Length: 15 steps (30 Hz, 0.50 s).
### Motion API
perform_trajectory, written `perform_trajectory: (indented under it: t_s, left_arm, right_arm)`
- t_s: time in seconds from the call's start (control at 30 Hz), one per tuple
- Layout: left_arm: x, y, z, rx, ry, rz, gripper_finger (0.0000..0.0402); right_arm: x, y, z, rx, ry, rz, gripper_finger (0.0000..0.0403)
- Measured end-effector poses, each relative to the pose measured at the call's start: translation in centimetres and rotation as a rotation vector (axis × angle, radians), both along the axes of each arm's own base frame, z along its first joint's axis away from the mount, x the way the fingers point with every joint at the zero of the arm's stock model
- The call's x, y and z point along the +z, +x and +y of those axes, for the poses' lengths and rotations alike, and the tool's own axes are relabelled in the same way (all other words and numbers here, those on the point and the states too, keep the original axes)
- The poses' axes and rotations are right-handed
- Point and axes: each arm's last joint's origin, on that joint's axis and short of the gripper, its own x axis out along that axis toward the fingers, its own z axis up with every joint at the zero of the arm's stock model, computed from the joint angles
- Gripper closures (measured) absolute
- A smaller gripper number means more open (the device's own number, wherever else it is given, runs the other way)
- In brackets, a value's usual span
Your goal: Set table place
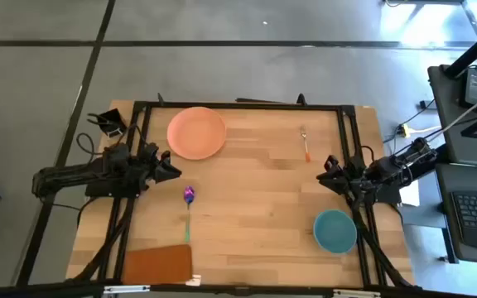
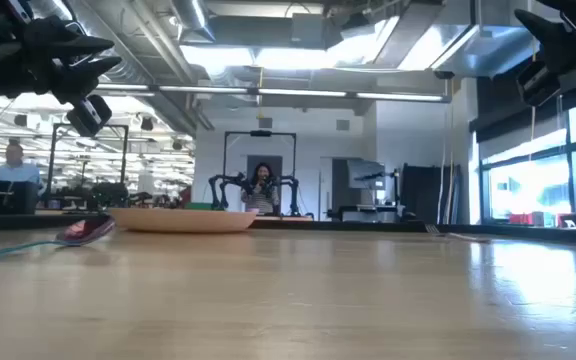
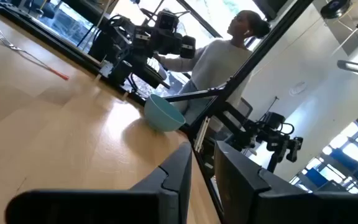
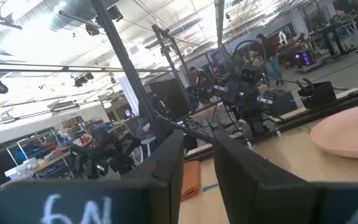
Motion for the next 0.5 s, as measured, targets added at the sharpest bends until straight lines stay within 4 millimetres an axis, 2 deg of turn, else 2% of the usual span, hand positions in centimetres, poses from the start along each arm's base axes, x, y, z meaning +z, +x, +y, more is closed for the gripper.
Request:
perform_trajectory:
  t_s: [0.5]
  left_arm:
    - [-0.01,0.00,0.00,0.000,0.000,0.000,0.0332]
  right_arm:
    - [-0.01,0.00,0.00,0.000,0.000,0.000,0.0315]
